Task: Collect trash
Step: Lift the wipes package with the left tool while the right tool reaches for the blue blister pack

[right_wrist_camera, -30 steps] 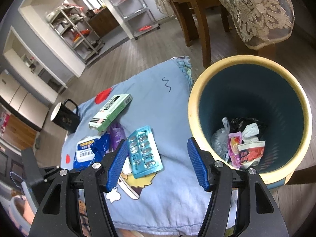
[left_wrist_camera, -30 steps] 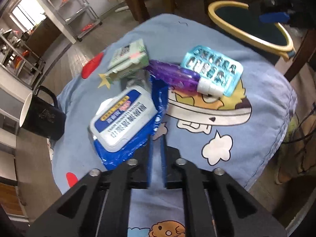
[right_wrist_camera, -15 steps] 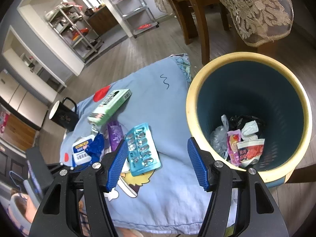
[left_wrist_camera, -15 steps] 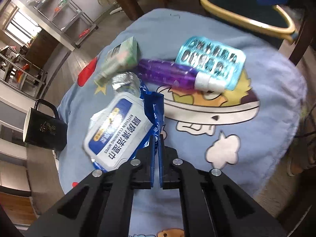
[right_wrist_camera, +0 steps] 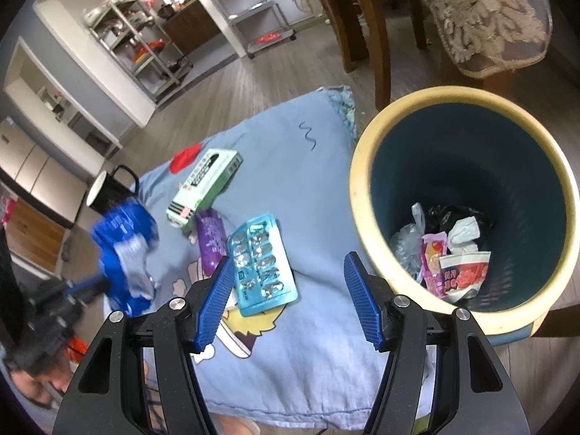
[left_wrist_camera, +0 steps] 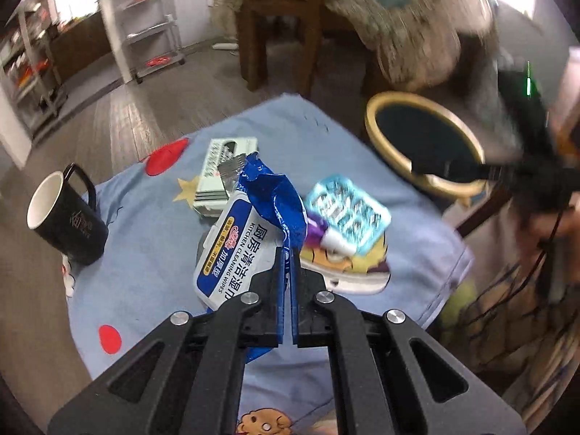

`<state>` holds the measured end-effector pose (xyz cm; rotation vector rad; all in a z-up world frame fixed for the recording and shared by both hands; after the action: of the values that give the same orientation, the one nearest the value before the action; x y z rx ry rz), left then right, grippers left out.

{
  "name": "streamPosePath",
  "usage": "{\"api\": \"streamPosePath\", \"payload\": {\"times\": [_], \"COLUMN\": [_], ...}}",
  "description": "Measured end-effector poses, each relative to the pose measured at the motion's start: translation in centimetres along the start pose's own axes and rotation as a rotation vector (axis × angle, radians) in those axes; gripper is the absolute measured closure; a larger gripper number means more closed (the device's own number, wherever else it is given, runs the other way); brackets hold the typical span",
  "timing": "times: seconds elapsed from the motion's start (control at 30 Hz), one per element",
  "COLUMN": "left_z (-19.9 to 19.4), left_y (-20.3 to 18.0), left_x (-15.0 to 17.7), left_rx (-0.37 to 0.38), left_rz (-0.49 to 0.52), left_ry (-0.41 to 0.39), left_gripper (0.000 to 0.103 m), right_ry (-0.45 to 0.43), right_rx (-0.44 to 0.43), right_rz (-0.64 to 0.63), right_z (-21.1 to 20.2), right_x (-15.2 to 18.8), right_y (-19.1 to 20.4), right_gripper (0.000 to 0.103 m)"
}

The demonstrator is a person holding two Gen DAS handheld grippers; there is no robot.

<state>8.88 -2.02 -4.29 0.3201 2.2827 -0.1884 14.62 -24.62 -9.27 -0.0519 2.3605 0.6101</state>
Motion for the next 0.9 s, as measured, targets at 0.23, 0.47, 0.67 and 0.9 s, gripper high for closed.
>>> {"api": "streamPosePath", "payload": {"times": [0.23,0.47,0.67,0.9], "left_z": [-1.5,-2.1,-2.1,-2.3], "left_y": [3.2,5.3,5.5,5.8], "left_x": [-0.9,-1.2,-1.2,-0.9], "left_rx": [0.001,-0.023,-0.017,-0.011], "left_rz": [-0.157,-0.235,-0.244,-0.25], "left_ry": [-0.078,-0.111,-0.115,-0.118], "left_gripper": [0.101,0.101,0.101,0.101], "right_ry": [0.072,0.118,0.158,0.177], "right_rx": [0.03,0.077,0.084,0.112], "right_rz": [-0.128,-0.241,-0.323,-0.46], "right_z": [2.3,5.0,7.0,8.5], "right_x": [1.6,2.9,4.1,5.1], "right_y": [2.0,3.4,5.0,7.0], "right_gripper": [0.039,0.039,0.039,0.033]}}
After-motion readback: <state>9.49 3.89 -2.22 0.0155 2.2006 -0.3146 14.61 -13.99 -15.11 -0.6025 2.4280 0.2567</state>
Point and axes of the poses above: each gripper's, at about its wrist camera, not at the fingertips, and z roughly the way its jaws point, y to its left, x to its underside, the point moved 2 cm from there along z, roughly the way its jaws point, and after that the axes turned 14 degrees about -y, right-handed, at the moved point
